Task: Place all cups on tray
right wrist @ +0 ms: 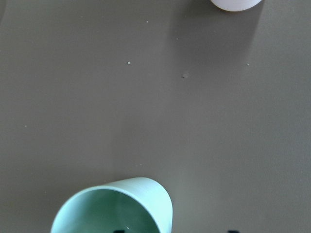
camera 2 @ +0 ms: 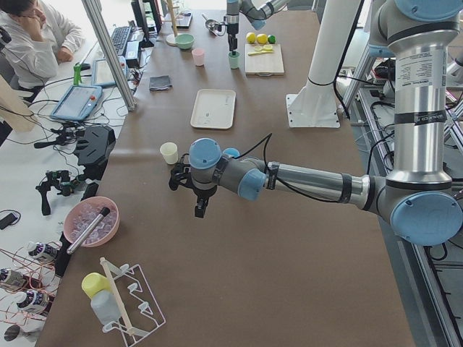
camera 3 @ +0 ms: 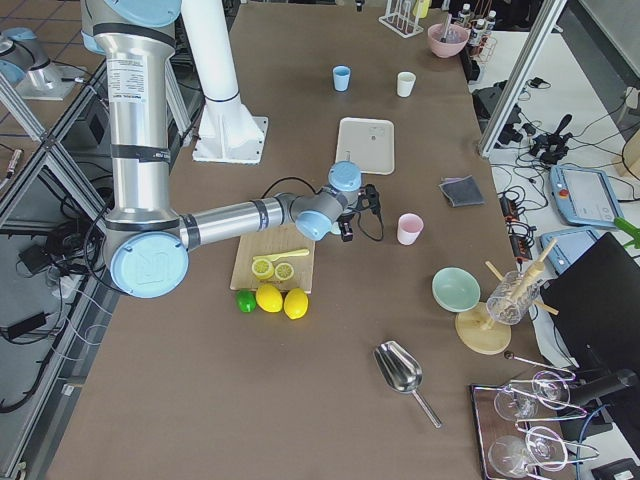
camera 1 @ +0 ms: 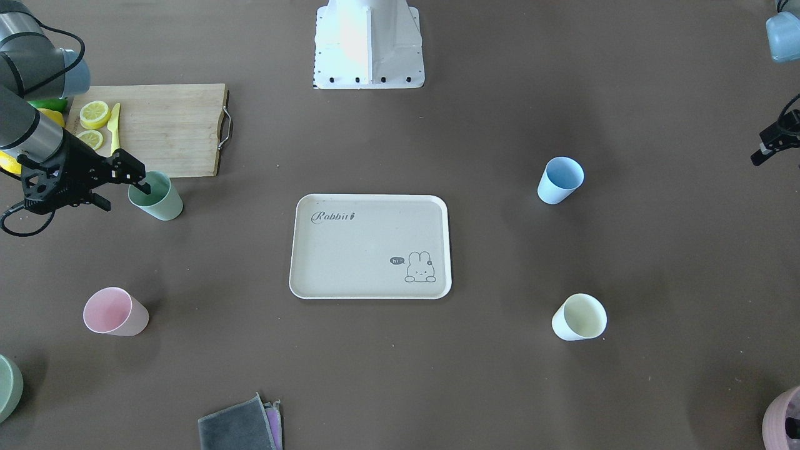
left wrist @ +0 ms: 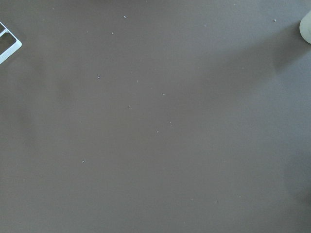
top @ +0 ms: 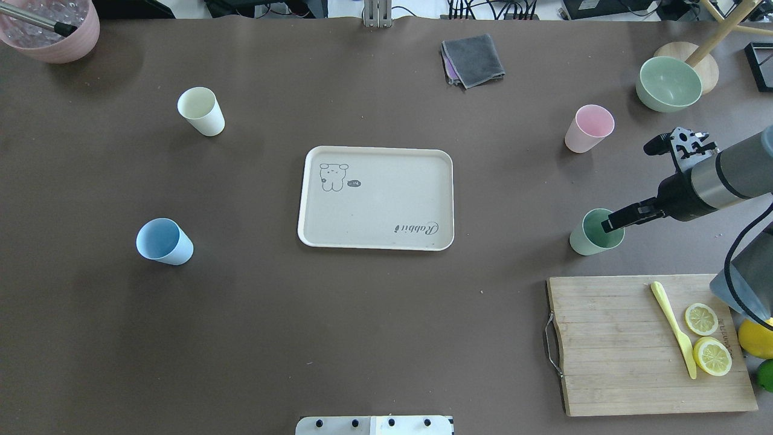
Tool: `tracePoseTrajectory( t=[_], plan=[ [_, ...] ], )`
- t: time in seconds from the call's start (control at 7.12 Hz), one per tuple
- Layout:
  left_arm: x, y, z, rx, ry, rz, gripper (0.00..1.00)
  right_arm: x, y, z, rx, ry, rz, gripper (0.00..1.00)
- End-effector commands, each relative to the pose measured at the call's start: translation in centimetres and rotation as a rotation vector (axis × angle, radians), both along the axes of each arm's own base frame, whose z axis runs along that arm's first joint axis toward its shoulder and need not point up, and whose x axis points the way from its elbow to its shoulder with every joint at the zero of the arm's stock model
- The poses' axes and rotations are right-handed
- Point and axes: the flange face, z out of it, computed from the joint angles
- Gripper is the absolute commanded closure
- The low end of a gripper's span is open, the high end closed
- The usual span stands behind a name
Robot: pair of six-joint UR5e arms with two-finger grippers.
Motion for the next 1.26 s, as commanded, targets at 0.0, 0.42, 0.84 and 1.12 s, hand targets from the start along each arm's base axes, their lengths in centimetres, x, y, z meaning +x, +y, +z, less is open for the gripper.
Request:
tracePoseTrajectory(
  t=[0.0,0.42,0.84,1.12],
  plan=[
    [0.2,-0.3,-0.4,-0.026,0.009,-0.019,0.03,-0.7,0.3,0.0,0.0,0.0,-0.014,1.0],
    [8.1,1.2,-4.9,-0.103,0.061,-0.055,0.03,-2.5,-1.6,-4.2,-0.05,-0.052,0.035,1.0],
    [17.5,4.5,-9.4,-0.151,0.03,-0.064,0.04,-8.9,-4.9,-14.0,-0.096,-0.067,0.096,1.0],
    [23.5,5.8,-10.9,-0.15,0.031,-0.035,0.09,-14.0,-4.5,-18.2,-0.121,-0.073,0.143,1.0]
  ],
)
